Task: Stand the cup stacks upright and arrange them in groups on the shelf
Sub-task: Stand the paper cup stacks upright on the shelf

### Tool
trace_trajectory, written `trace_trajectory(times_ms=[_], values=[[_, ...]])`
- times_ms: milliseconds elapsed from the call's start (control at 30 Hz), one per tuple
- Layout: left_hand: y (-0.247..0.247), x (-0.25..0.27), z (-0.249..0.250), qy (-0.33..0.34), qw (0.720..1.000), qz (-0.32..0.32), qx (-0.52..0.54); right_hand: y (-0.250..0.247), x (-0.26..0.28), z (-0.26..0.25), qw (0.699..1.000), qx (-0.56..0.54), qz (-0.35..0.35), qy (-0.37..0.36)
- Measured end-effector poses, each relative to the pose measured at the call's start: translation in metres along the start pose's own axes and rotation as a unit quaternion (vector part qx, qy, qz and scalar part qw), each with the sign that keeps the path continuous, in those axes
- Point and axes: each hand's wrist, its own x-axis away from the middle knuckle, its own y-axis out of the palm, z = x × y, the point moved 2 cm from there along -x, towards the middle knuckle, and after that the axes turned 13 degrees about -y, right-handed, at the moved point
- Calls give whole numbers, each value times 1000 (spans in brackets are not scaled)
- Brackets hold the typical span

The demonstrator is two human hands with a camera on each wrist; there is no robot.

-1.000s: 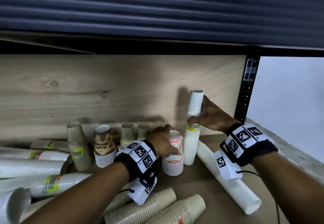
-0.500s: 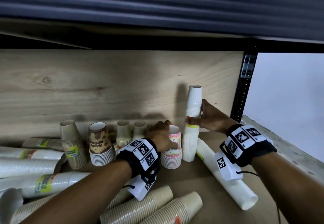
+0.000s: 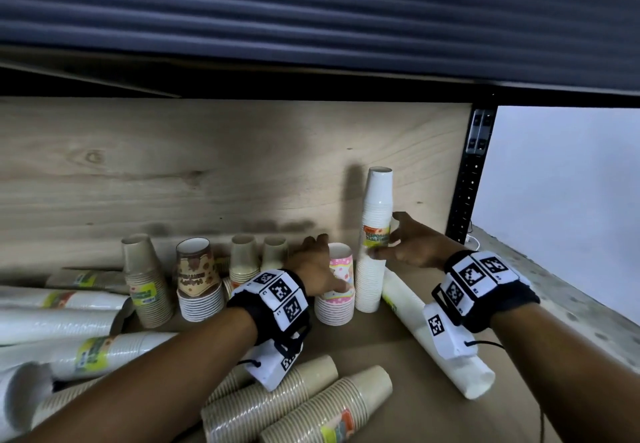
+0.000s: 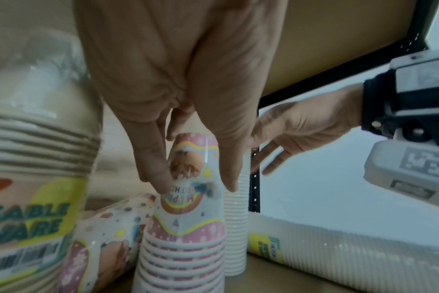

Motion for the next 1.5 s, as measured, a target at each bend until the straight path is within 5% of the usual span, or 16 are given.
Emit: trace_trajectory(times_ms=[200,400,700,933,1067,1367,1500], values=[[-25,35,-3,35,999,26,-5,3,47,18,970,192,-89,122],[-10,69,-22,61,975,-162,-139,13,90,32,946,219,-144,189],[1,95,-28,33,943,-270,-193,43,108,42,952,235,-116,157],[-10,95,-29,56,964,-207,-159,33,115,49,964,172,-77,187],[-27,86,-24,57,982,-160,-85,19,121,63,974,73,21,211],[-48,71,20,108,985,-81,105,3,119,81,965,-69,215,131],[-29,62,36,131,981,-85,116,4,110,86,961,-133,223,91]])
